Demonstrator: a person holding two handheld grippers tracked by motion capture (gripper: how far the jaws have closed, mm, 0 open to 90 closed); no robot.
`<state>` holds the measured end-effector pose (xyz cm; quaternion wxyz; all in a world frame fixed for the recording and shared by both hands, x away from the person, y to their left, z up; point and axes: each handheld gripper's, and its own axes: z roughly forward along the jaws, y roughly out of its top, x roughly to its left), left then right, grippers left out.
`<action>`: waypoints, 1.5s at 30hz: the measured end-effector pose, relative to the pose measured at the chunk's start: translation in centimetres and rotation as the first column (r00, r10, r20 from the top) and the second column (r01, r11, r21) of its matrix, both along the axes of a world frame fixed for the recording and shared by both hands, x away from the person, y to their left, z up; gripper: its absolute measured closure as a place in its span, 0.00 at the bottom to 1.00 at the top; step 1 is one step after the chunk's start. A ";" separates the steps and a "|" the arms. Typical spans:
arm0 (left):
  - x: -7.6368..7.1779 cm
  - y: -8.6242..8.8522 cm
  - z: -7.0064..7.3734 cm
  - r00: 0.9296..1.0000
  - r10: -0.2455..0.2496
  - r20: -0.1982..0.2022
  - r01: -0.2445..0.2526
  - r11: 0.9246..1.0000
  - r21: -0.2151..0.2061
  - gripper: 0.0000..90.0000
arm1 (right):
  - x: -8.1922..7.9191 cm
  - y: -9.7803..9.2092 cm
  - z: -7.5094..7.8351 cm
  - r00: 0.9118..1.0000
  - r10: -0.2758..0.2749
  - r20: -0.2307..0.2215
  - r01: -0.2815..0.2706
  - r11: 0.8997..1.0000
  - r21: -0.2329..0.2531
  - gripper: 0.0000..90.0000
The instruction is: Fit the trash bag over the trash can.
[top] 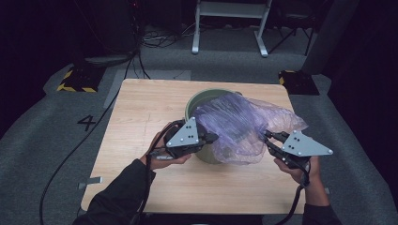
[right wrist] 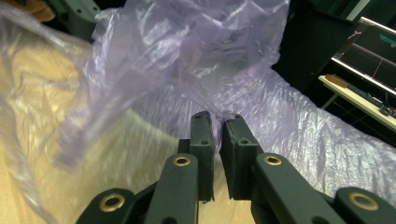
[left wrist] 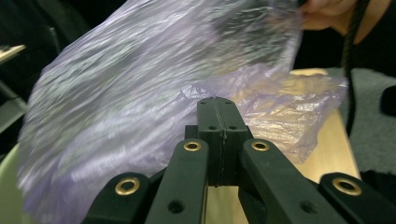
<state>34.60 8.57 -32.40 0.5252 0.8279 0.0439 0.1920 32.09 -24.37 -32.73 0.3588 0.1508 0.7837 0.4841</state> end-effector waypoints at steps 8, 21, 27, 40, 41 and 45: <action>0.6 3.5 -1.5 0.998 0.061 -0.033 -0.062 0.997 -0.037 1.00 | -0.4 0.5 -0.9 1.000 0.018 -0.021 -0.018 1.000 -0.009 0.85; 2.3 7.1 -3.9 0.980 0.176 -0.088 -0.181 0.982 -0.054 1.00 | -1.3 -0.3 -1.1 0.996 0.077 -0.036 -0.075 0.996 0.050 0.49; 3.6 8.0 -4.3 0.969 0.217 -0.121 -0.224 0.973 -0.052 1.00 | -0.3 -0.7 -0.7 0.997 -0.070 0.014 0.070 0.997 0.015 0.37; 6.2 9.1 -5.3 0.938 0.313 -0.149 -0.315 0.949 0.013 1.00 | 2.3 -0.7 0.2 0.981 -0.195 0.022 0.193 0.980 0.050 0.44; 6.3 9.2 -5.5 0.935 0.320 -0.154 -0.321 0.947 0.018 1.00 | 2.6 -0.7 0.2 0.980 -0.196 0.017 0.195 0.979 0.054 0.50; 6.2 9.5 -5.8 0.936 0.318 -0.151 -0.319 0.947 0.015 0.97 | 3.6 -0.5 0.0 0.980 -0.198 -0.007 0.198 0.980 0.027 0.53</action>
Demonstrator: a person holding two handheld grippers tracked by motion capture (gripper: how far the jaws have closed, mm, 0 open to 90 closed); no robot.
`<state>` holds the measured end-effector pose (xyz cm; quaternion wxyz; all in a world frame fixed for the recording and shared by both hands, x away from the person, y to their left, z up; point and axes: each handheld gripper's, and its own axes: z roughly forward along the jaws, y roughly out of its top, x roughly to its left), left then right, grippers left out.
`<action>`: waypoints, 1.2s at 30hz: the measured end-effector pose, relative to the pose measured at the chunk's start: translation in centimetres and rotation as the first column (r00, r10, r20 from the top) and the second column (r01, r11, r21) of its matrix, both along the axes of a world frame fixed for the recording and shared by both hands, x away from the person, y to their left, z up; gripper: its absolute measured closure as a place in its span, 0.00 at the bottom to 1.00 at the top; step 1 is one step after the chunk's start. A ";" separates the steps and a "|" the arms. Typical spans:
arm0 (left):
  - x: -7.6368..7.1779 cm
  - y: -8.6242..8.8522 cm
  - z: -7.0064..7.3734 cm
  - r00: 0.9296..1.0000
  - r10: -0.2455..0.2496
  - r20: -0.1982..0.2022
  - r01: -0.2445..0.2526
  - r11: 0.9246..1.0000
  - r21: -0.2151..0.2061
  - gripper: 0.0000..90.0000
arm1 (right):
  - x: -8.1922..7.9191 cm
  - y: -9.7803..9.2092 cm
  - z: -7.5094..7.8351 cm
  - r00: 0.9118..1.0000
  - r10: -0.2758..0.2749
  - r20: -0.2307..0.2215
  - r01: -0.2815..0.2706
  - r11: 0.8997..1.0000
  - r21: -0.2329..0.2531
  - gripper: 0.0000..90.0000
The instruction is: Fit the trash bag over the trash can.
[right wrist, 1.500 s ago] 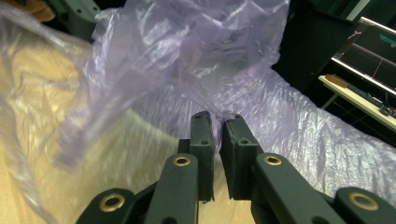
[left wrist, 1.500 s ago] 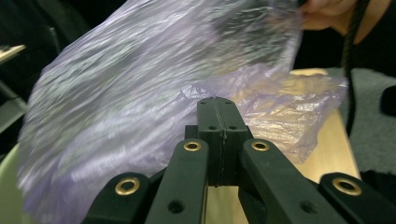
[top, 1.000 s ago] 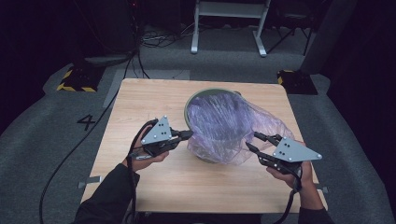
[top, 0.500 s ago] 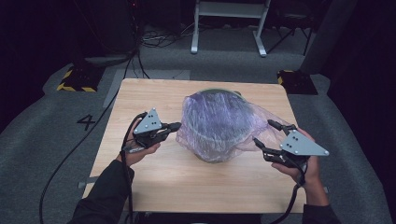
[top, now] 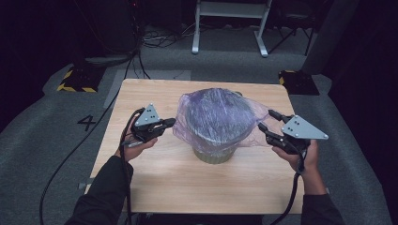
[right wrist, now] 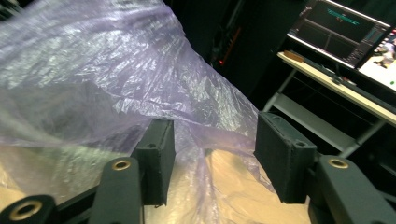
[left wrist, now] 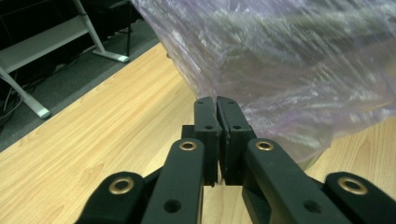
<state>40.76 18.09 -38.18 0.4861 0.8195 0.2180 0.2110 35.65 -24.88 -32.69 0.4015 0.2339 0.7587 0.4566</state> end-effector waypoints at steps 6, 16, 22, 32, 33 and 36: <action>-1.2 0.5 -0.1 1.000 -0.007 -0.007 0.007 1.000 -0.017 0.56 | 0.1 -0.1 0.1 1.000 -0.014 0.008 0.014 1.000 0.003 0.48; -5.8 -0.6 1.0 0.993 -0.090 0.075 0.092 0.996 -0.018 0.17 | -0.1 0.7 0.1 1.000 0.023 -0.003 -0.023 0.999 -0.032 0.67; -7.6 -2.7 3.6 0.975 -0.166 0.148 0.169 0.986 -0.007 0.18 | -0.2 1.3 0.2 0.999 0.041 -0.008 -0.041 0.998 -0.056 0.67; -5.4 -4.7 4.2 0.976 -0.157 0.148 0.154 0.988 0.034 0.42 | -0.1 1.6 0.8 0.999 0.035 -0.002 -0.036 0.998 -0.056 0.56; -5.1 -4.6 4.2 0.978 -0.144 0.152 0.140 0.990 0.035 0.48 | 0.0 1.6 0.9 0.999 0.039 -0.004 -0.039 0.998 -0.053 0.56; -4.4 -4.4 4.3 0.980 -0.136 0.142 0.132 0.991 0.035 0.66 | 0.1 1.6 1.0 0.999 0.042 -0.004 -0.043 0.998 -0.052 0.55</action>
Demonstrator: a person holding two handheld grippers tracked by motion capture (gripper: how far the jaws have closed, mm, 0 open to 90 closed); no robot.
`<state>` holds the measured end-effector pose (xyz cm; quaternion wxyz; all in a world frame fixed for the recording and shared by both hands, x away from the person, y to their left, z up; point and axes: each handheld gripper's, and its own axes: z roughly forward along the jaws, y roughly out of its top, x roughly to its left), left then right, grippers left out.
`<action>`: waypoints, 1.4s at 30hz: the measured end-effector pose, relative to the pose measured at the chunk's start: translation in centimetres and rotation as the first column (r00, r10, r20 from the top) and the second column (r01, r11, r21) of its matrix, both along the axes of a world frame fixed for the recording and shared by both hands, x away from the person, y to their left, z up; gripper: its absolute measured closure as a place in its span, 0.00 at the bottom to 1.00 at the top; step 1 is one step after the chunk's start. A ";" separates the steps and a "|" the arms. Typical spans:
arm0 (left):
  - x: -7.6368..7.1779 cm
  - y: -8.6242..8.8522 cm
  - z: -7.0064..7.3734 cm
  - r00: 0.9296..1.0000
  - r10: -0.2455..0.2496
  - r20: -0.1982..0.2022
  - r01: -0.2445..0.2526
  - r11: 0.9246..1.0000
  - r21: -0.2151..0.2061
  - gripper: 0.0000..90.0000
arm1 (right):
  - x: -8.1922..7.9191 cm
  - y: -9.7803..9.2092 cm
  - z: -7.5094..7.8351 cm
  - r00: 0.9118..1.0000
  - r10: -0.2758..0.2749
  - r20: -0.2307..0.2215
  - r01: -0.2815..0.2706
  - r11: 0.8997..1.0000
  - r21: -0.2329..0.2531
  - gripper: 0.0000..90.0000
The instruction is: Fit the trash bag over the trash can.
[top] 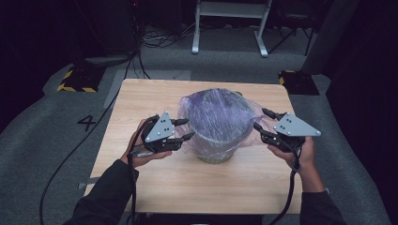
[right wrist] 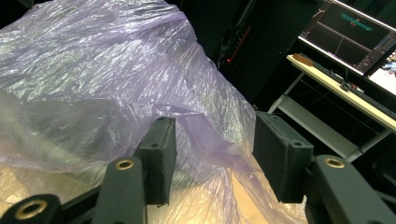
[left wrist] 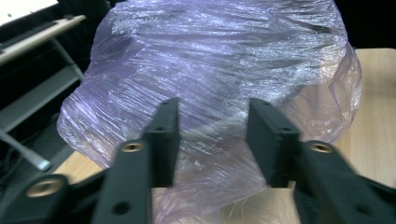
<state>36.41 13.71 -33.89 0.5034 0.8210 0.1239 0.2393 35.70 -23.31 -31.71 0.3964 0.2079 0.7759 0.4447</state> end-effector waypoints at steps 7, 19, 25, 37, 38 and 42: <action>1.1 0.1 -0.2 0.999 0.036 0.019 -0.036 0.999 0.021 0.92 | 0.2 -0.1 -0.1 1.000 0.007 -0.014 -0.007 1.000 0.009 0.47; -1.3 -1.4 -0.1 0.993 -0.115 -0.026 0.116 0.993 0.007 0.17 | 0.1 -0.9 0.1 0.999 0.020 -0.030 -0.020 1.000 -0.005 0.47; -1.7 -3.1 -0.3 0.992 -0.121 -0.029 0.122 0.991 0.053 0.19 | -0.1 0.2 0.3 0.996 0.078 -0.040 -0.080 0.995 -0.055 0.87; -2.1 -4.3 -0.2 0.990 -0.140 -0.020 0.140 0.989 0.044 0.17 | -0.2 1.9 3.0 0.994 0.106 -0.035 -0.107 0.994 -0.005 1.00; -2.2 -4.5 -0.2 0.990 -0.140 -0.017 0.140 0.989 0.045 0.17 | -0.2 2.0 3.1 0.994 0.106 -0.036 -0.106 0.994 -0.008 1.00; -2.1 -5.2 -0.4 0.996 -0.087 0.009 0.086 0.993 0.086 0.25 | -0.3 2.6 3.3 0.993 0.116 -0.038 -0.116 0.993 -0.006 0.99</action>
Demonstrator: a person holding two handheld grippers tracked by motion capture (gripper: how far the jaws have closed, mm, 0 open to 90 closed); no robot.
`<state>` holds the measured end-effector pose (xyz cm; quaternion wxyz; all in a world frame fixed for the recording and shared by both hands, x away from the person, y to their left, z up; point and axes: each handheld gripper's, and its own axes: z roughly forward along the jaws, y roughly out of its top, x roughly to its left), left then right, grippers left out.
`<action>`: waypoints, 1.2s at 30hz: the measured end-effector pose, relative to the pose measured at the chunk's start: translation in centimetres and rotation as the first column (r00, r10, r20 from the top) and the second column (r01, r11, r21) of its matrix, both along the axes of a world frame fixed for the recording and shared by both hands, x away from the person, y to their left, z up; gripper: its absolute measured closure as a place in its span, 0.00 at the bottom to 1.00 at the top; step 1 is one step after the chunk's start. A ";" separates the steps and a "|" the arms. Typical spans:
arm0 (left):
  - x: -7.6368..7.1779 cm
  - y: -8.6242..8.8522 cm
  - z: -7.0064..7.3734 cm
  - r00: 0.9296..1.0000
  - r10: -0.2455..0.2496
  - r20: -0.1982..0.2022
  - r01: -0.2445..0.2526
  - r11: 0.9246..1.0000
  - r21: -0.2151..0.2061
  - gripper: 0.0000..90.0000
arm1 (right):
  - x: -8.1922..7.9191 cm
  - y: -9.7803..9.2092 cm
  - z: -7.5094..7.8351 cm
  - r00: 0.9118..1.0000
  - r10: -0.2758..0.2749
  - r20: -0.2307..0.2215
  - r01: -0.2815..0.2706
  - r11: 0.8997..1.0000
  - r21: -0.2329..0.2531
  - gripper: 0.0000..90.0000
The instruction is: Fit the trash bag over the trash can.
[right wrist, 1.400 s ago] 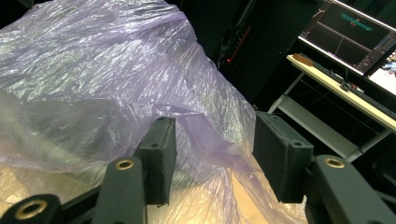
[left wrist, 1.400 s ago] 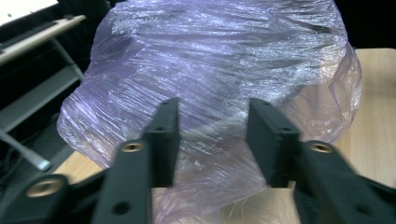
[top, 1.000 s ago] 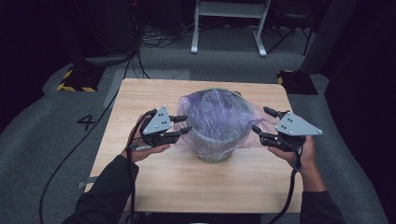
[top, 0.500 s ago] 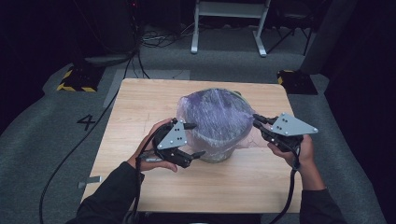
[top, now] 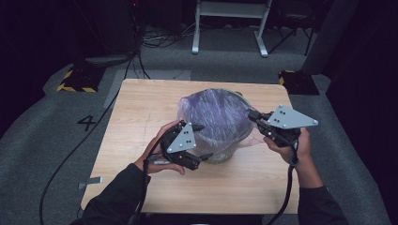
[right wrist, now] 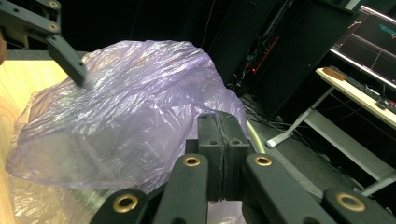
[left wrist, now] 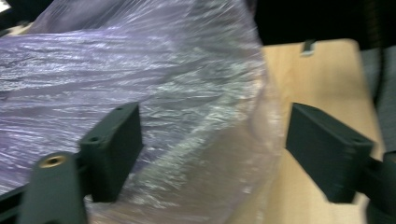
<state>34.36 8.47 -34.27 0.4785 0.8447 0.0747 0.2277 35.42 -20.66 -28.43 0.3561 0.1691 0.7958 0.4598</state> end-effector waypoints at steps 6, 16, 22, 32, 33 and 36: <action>0.9 0.5 -0.2 1.000 0.003 -0.016 -0.003 1.000 0.002 0.62 | -0.2 0.1 -0.5 1.000 0.021 -0.001 -0.021 1.000 -0.004 0.93; 1.4 2.8 0.8 1.000 -0.027 -0.005 0.027 0.995 -0.092 0.99 | -0.4 -0.4 -1.1 1.000 0.012 0.010 -0.012 1.000 -0.009 0.89; 2.5 4.6 2.0 1.000 0.016 -0.007 -0.017 0.991 -0.134 1.00 | 0.5 -0.7 -1.5 0.995 -0.095 0.041 0.096 0.995 -0.031 0.78; 5.9 6.4 2.6 0.992 0.126 -0.029 -0.129 0.977 -0.167 1.00 | 3.1 -1.3 -2.4 0.975 -0.216 0.052 0.219 0.974 -0.062 0.74; 6.4 6.8 2.6 0.989 0.143 -0.036 -0.147 0.973 -0.179 1.00 | 3.4 -1.4 -2.5 0.975 -0.220 0.040 0.222 0.973 -0.054 0.74; 7.8 7.4 2.2 0.982 0.178 -0.068 -0.188 0.963 -0.192 1.00 | 4.5 -1.9 -2.8 0.971 -0.240 -0.012 0.239 0.970 -0.051 0.71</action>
